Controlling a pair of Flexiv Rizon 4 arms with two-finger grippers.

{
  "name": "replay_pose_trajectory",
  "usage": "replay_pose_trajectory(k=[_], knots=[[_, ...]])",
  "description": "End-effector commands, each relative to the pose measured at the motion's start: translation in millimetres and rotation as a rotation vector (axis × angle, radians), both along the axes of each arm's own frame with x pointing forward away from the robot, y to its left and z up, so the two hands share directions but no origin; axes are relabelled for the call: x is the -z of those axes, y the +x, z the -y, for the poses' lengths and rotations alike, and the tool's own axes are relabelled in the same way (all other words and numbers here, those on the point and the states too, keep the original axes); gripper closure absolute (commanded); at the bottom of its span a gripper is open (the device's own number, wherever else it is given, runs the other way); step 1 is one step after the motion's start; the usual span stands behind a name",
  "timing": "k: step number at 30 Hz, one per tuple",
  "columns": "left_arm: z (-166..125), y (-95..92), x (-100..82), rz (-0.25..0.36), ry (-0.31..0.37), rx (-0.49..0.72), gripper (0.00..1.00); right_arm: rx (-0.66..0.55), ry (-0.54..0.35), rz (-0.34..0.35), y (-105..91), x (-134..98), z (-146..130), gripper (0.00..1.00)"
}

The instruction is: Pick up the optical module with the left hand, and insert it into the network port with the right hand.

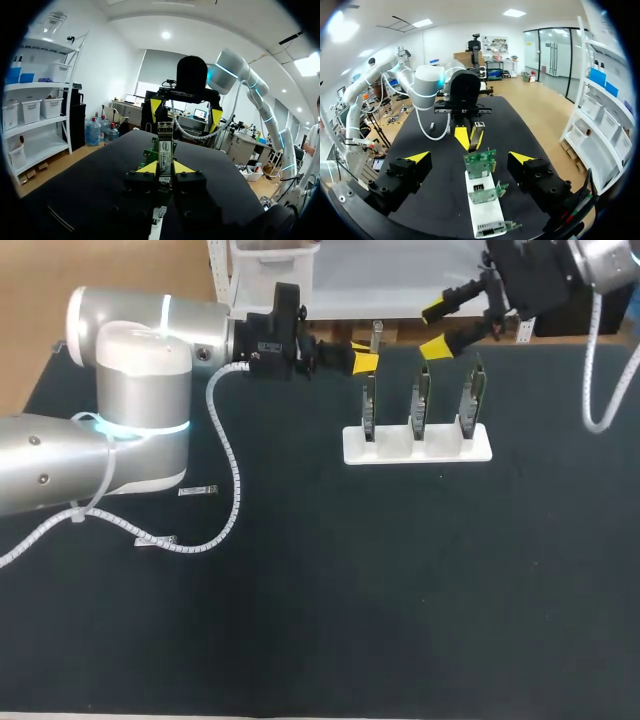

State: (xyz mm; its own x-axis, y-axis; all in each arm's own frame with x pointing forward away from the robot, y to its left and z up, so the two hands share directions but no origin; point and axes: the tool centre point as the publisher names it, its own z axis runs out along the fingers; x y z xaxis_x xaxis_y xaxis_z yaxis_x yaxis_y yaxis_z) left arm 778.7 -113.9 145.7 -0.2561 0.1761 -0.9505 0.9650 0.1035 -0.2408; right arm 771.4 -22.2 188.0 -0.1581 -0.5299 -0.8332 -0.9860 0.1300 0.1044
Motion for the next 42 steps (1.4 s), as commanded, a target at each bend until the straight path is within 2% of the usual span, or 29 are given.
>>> replay_pose_trajectory(k=[1,23,42], knots=[[0.0,-1.0,0.5,0.002,-0.002,-0.004,1.0,-0.065,0.006,-0.027,7.8,0.4,-10.4,0.0],[0.0,-1.0,0.5,0.002,-0.002,-0.004,1.0,-0.139,-0.001,-0.048,10.2,4.7,-45.9,0.0],[0.0,-1.0,0.5,0.002,-0.002,-0.004,1.0,-0.115,-0.008,-0.033,8.4,3.3,-60.6,0.0]])
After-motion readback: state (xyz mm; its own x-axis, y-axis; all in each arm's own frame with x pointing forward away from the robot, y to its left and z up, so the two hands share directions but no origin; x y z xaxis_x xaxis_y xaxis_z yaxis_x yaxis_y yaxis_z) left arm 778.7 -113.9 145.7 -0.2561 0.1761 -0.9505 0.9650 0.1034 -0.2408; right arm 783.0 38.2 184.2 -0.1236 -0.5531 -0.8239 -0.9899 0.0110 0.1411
